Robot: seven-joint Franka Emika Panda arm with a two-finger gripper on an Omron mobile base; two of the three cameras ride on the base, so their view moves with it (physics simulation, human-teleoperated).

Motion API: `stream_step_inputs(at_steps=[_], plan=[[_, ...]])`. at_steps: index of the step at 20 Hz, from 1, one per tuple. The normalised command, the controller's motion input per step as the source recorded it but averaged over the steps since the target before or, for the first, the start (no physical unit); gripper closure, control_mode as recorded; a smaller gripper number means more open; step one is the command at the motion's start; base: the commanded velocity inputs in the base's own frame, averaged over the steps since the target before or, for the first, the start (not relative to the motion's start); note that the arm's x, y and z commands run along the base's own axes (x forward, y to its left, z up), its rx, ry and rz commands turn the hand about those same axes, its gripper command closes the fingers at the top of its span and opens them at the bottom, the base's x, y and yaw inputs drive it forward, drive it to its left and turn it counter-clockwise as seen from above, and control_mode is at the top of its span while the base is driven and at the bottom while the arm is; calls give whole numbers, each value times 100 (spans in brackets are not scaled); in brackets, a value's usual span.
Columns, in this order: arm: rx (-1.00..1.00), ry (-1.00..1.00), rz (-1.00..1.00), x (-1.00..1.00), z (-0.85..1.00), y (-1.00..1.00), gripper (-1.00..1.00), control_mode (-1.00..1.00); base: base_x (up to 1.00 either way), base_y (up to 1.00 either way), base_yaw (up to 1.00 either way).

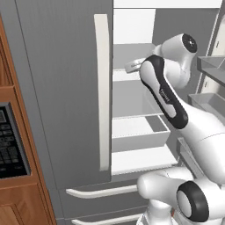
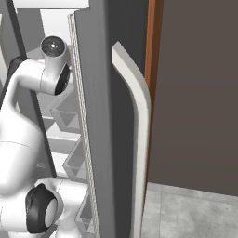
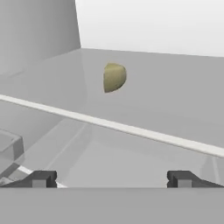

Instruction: Retrieve the sausage and cheese from the fridge and place them on the cutting board on the counter.

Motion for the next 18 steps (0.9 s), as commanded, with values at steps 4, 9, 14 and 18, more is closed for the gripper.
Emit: stream_step_inputs(at_steps=[4,9,14,18], plan=[[0,-20,0,25,0,0,-100,-100,0,0,0],[0,-11,0,34,17,0,-100,-100,0,0,0],[3,11,0,43,27,5,-100,-100,0,0,0],[14,18,0,38,27,0,-100,-100,0,0,0]])
